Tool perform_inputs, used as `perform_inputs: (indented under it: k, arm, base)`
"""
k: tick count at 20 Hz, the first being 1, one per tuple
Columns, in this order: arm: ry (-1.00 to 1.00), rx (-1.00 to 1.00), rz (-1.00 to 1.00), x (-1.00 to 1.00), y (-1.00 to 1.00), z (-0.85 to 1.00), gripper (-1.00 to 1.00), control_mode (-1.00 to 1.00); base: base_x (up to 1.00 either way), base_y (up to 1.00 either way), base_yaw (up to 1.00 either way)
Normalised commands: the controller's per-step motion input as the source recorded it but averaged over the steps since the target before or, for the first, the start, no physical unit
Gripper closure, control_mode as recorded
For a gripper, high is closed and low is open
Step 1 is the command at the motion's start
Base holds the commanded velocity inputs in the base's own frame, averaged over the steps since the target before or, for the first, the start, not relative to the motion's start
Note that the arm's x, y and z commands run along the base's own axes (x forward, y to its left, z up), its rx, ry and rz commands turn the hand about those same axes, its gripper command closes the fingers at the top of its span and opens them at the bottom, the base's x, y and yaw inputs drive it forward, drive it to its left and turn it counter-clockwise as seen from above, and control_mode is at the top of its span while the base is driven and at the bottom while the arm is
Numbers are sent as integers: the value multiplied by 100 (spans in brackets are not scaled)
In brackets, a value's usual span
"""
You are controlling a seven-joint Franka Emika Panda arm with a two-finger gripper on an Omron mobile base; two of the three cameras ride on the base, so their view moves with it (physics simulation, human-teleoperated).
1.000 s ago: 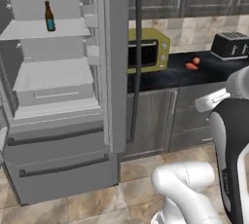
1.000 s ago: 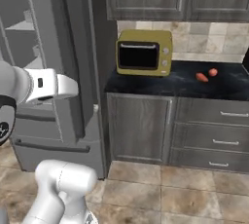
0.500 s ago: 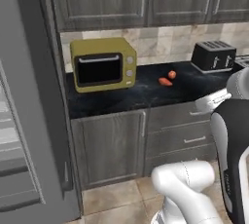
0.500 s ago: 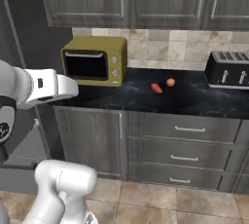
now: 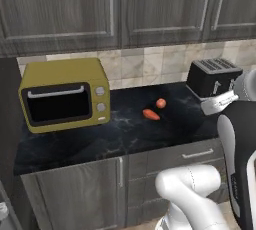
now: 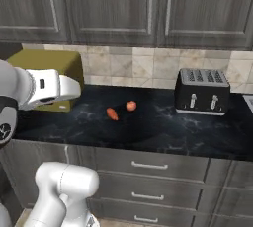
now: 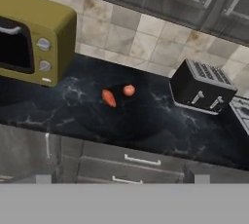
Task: Place the beer on the top shelf of the fridge to keep it out of children's reach, and place the sweet potato and peach on lower shelves for easy access.
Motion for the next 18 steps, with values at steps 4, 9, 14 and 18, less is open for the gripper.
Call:
perform_inputs:
  k: [4,9,14,18]
  arm:
    - [0,0,0,0,0,0,-100,100]
    - [3,0,0,34,0,-34,-100,-100]
    - [8,0,0,48,9,-80,-100,-100]
    - [12,0,0,41,13,-86,-100,-100]
  base:
    - [79,-34,0]
    - [24,-2,0]
    - [0,0,0]
    - [0,0,0]
